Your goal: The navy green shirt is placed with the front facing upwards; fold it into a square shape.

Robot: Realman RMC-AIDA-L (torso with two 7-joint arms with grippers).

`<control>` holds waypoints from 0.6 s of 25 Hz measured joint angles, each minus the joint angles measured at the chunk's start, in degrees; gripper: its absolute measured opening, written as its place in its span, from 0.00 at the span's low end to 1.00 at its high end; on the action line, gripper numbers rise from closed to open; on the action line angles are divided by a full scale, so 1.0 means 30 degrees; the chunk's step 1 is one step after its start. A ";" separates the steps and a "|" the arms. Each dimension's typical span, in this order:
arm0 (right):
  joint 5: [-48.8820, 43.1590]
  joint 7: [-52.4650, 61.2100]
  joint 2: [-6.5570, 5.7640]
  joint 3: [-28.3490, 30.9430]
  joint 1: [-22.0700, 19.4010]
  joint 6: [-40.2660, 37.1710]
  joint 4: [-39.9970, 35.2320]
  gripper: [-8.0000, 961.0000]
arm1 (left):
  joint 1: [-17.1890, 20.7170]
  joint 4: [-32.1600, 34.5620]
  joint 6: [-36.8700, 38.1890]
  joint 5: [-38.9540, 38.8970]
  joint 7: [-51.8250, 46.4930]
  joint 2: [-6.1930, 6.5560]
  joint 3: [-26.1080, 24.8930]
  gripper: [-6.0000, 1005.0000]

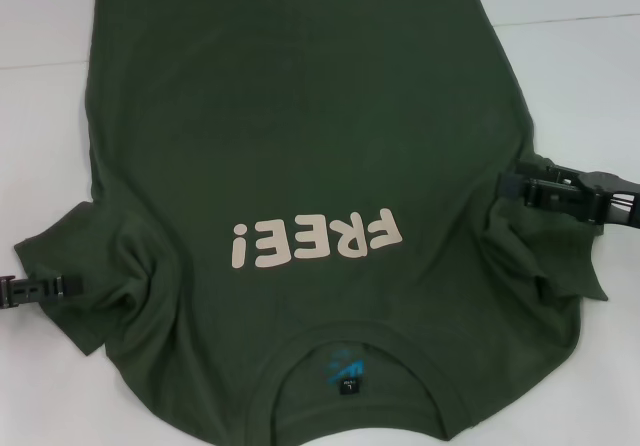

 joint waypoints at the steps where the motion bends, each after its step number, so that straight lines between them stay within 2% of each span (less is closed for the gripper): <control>1: 0.0000 0.0001 0.0000 0.0015 0.0006 0.0000 -0.0003 0.95 | -0.0009 -0.0010 -0.0034 0.0014 0.0000 0.0000 0.0005 0.87; 15: 0.0000 0.0001 0.0000 0.0016 0.0005 0.0087 -0.0013 0.95 | -0.0112 -0.0197 0.0265 0.0335 -0.0205 -0.0094 0.0480 0.87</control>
